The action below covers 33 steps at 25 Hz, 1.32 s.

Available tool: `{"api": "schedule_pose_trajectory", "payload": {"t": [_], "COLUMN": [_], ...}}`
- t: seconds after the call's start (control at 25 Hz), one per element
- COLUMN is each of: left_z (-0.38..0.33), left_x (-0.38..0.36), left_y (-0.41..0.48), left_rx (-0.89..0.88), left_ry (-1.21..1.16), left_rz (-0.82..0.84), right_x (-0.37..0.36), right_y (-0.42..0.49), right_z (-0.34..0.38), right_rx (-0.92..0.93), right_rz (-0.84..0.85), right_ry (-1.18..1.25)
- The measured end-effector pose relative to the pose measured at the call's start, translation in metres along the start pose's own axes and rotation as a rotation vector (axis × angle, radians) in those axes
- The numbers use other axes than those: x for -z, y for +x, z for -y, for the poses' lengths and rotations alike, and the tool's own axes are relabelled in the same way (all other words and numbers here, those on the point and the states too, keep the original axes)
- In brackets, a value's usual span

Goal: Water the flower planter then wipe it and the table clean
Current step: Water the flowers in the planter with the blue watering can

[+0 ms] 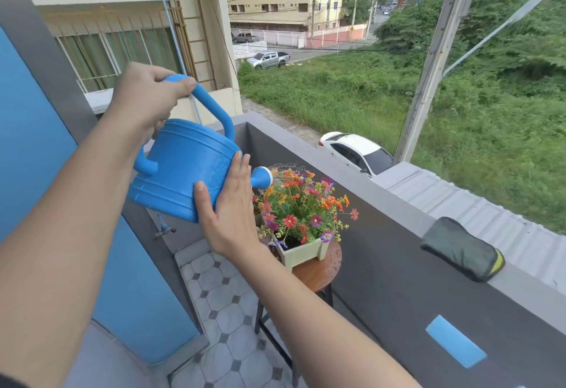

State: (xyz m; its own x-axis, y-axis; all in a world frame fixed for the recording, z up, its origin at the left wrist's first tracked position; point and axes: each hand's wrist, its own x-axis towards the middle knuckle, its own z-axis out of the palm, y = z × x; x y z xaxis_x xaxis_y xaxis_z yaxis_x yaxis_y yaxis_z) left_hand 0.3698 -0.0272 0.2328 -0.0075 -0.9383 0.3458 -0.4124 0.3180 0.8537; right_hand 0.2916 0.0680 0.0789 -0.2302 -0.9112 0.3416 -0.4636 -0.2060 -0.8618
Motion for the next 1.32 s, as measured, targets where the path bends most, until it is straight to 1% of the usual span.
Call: {"api": "schedule_pose_trajectory", "payload": {"t": [0.2,0.32,0.44,0.56,0.76,0.92,1.12,1.24,1.32], "left_z": [0.004,0.004,0.006,0.014,0.044,0.070,0.096,0.125,0.153], "left_x": [-0.003,-0.008,-0.010,-0.004,0.000,-0.008,-0.020,-0.020,-0.024], "left_y": [-0.004,-0.006,-0.007,-0.012,-0.043,-0.068,-0.100,-0.129,-0.154], "left_rx": [0.044,0.057,0.059,0.090,0.128,0.143,0.161,0.193,0.239], "left_ry": [0.021,-0.022,-0.069,-0.132,-0.223,-0.322,-0.390,-0.389,-0.400], "left_rz": [0.141,0.151,0.066,-0.015,-0.054,-0.138,-0.364,-0.459,-0.494], "right_x": [-0.010,-0.002,0.009,0.012,0.000,0.001,0.003,-0.014,-0.032], "right_y": [-0.022,-0.022,-0.010,-0.004,-0.019,-0.027,-0.027,-0.037,-0.052], "right_z": [0.004,-0.001,-0.007,-0.011,-0.027,-0.045,-0.069,-0.090,-0.112], "right_rx": [-0.042,-0.025,0.001,0.019,0.081,0.109,0.191,0.236,0.232], "right_rz": [-0.033,-0.066,-0.068,-0.012,0.037,0.058,0.175,0.282,0.358], "right_ry": [0.056,0.051,0.021,0.022,-0.003,-0.023,-0.044,-0.007,0.020]}}
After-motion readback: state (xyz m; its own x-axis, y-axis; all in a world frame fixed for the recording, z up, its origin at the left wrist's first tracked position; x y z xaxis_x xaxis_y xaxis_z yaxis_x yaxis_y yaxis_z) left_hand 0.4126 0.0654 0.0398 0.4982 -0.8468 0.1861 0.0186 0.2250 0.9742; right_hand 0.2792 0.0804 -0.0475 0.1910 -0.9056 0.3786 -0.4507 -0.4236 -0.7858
